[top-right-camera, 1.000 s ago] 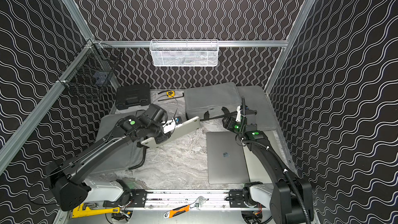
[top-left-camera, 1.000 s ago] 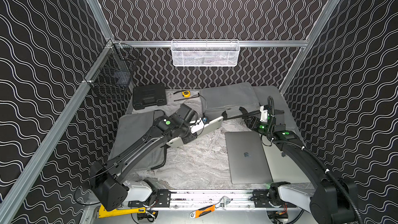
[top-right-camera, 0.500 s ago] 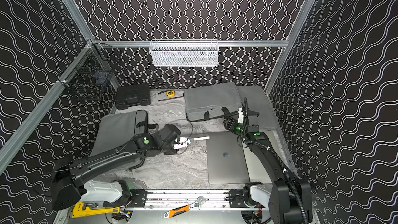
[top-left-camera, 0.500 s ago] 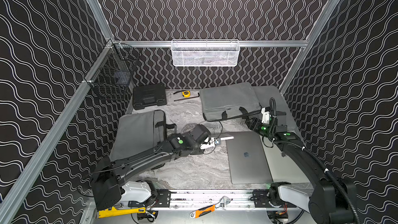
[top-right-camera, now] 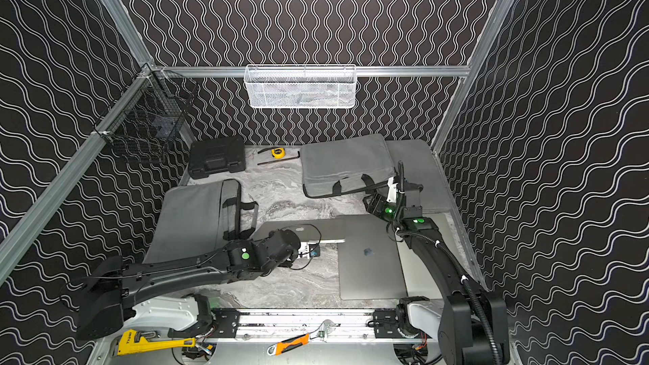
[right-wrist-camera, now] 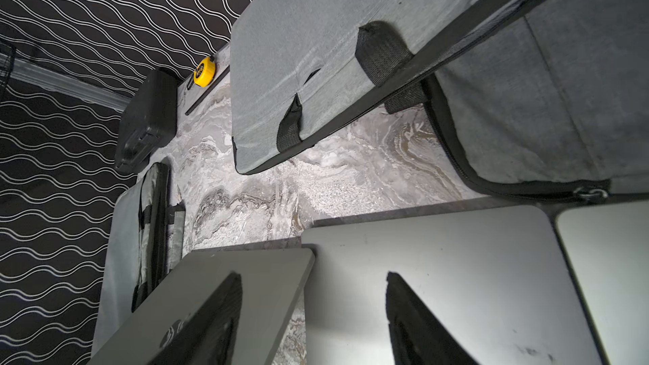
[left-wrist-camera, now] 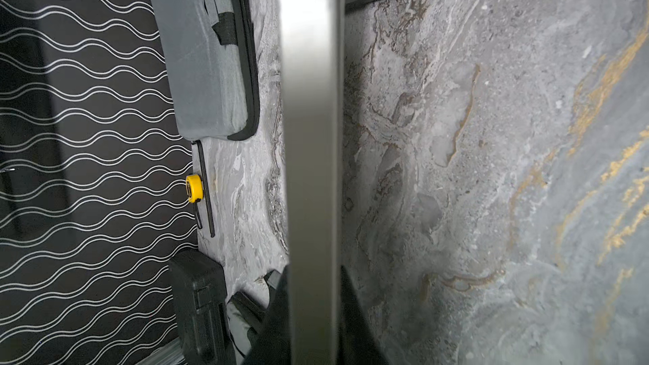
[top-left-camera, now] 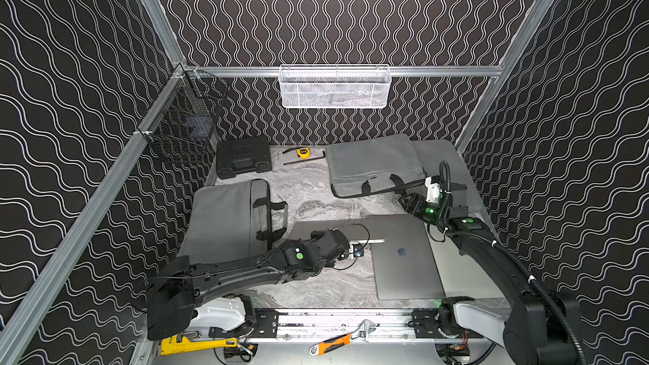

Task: Open the zippered laptop bag and take out the laptop
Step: Place the laptop at the center of the board.

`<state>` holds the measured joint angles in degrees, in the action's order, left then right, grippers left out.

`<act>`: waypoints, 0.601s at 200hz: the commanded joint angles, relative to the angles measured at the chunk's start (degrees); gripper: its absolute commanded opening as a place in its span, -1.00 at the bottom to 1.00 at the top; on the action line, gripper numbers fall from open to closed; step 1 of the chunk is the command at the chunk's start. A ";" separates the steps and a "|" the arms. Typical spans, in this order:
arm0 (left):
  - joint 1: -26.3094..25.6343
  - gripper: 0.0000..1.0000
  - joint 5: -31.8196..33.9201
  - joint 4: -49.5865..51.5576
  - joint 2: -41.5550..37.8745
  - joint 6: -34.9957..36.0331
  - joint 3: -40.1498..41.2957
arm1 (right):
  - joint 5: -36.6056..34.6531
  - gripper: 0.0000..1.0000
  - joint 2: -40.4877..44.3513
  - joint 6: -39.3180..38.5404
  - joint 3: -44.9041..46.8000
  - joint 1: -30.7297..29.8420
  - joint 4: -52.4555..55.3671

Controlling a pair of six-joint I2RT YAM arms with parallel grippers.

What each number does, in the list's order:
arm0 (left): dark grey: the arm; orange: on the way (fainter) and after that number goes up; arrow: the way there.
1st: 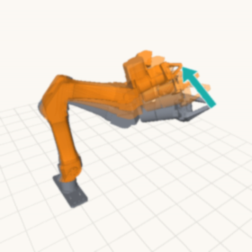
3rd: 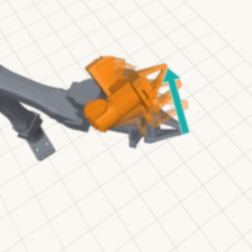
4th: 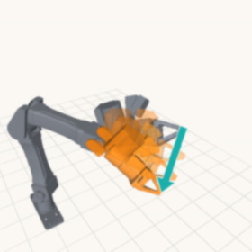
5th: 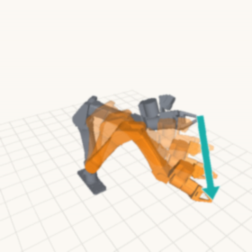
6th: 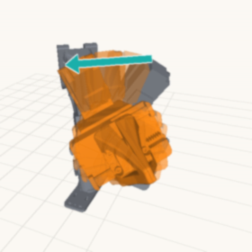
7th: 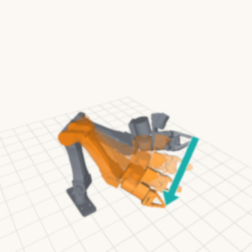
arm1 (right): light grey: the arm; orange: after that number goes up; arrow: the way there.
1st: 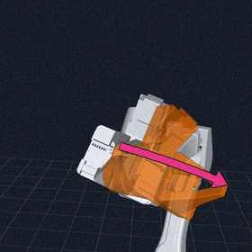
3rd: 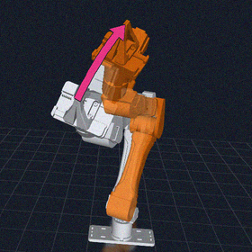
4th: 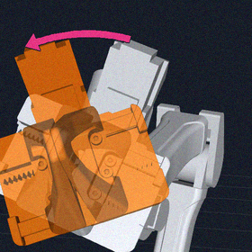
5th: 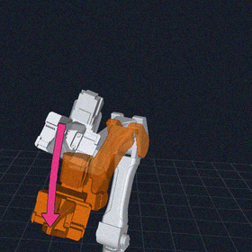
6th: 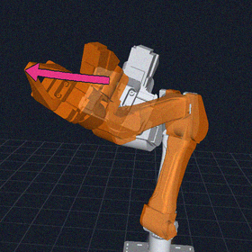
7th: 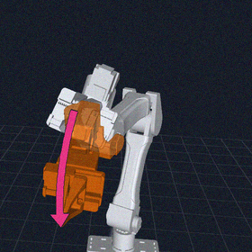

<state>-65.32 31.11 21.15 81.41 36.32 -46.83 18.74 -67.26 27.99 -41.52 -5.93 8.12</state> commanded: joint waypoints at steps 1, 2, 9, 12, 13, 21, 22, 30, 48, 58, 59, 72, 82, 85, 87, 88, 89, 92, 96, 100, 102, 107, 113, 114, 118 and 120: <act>-0.07 -1.00 1.82 -0.02 -2.38 -2.31 0.42 | 1.30 0.32 -0.50 0.14 -0.09 0.05 -1.40; -0.07 -1.00 1.83 0.09 -2.56 -2.35 0.46 | 1.30 0.32 -0.50 0.14 -0.12 0.05 -1.42; -0.07 -1.00 2.16 0.82 -3.31 -3.04 0.49 | 1.25 0.32 -0.50 0.21 -0.06 0.05 -1.39; -0.03 -1.00 2.35 1.03 -3.55 -3.16 0.57 | 1.26 0.32 -0.42 0.25 0.02 0.05 -1.43; -0.01 -1.00 2.40 1.11 -3.68 -3.26 0.63 | 1.23 0.32 -0.37 0.28 0.03 0.05 -1.44; -0.07 -1.00 3.00 1.86 -4.34 -3.61 0.98 | 1.12 0.32 -0.12 0.33 0.29 0.05 -1.80; -0.07 -1.00 3.04 1.96 -4.42 -3.66 1.01 | 1.08 0.32 -0.09 0.37 0.38 0.05 -1.89; -0.04 -1.00 3.21 2.55 -5.13 -3.86 1.45 | 0.96 0.32 0.24 0.57 0.79 0.07 -2.47; -0.07 -1.00 2.88 2.87 -6.50 -3.36 2.97 | 1.24 0.32 0.38 1.11 1.44 0.12 -3.87; -0.07 -1.00 3.03 2.52 -6.70 -2.78 3.80 | 1.68 0.32 -0.03 1.29 1.33 0.15 -4.15; -0.07 -1.00 3.10 2.51 -6.70 -2.76 3.82 | 1.75 0.32 -0.09 1.33 1.30 0.10 -4.16; -0.03 -1.00 3.55 3.00 -6.12 -2.72 4.11 | 2.53 0.32 -0.78 1.54 0.92 0.13 -4.49; -0.15 -1.00 3.22 3.44 -5.79 -2.98 4.11 | 3.09 0.32 -1.19 1.68 0.67 0.16 -4.68; -0.22 -1.00 3.01 3.68 -5.75 -3.07 4.09 | 3.21 0.32 -1.34 1.76 0.58 0.14 -4.69; -0.29 -1.00 2.86 3.82 -5.78 -3.13 4.11 | 3.29 0.32 -1.37 1.75 0.57 0.13 -4.69; -0.27 -1.00 2.75 3.91 -5.76 -3.11 4.11 | 3.31 0.32 -1.42 1.78 0.56 0.13 -4.69; -0.30 -1.00 2.69 3.95 -5.70 -3.15 4.11 | 3.31 0.32 -1.44 1.79 0.56 0.18 -4.65; -0.45 -1.00 2.49 4.06 -5.65 -3.13 4.19 | 3.39 0.32 -1.51 1.81 0.58 0.16 -4.74; -0.66 -1.00 2.35 4.19 -5.64 -3.09 4.37 | 3.49 0.32 -1.55 1.81 0.64 0.14 -4.84; -0.84 -1.00 2.29 4.11 -5.66 -3.01 4.60 | 3.56 0.32 -1.56 1.81 0.65 0.13 -4.95; -1.03 -1.00 2.31 4.04 -5.67 -2.90 4.76 | 3.58 0.32 -1.62 1.81 0.67 0.13 -4.95; -1.34 -1.00 2.40 3.72 -5.65 -2.79 5.36 | 3.66 0.32 -1.64 1.73 0.83 0.13 -5.16; -1.71 -1.00 2.82 2.65 -5.54 -2.52 6.40 | 3.83 0.32 -1.72 1.66 0.99 0.13 -5.30; -1.72 -1.00 2.90 2.40 -5.46 -2.50 6.62 | 3.84 0.32 -1.73 1.69 0.99 0.13 -5.35; -1.89 -1.00 3.16 1.54 -5.33 -2.45 7.26 | 3.92 0.32 -1.80 1.79 1.15 0.18 -5.44; -1.91 -1.00 3.18 1.05 -5.26 -2.38 7.67 | 4.00 0.32 -1.79 1.76 1.19 0.14 -5.47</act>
<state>-66.48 34.06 25.67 75.55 34.17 -41.54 21.43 -68.82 29.36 -40.38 -5.85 5.15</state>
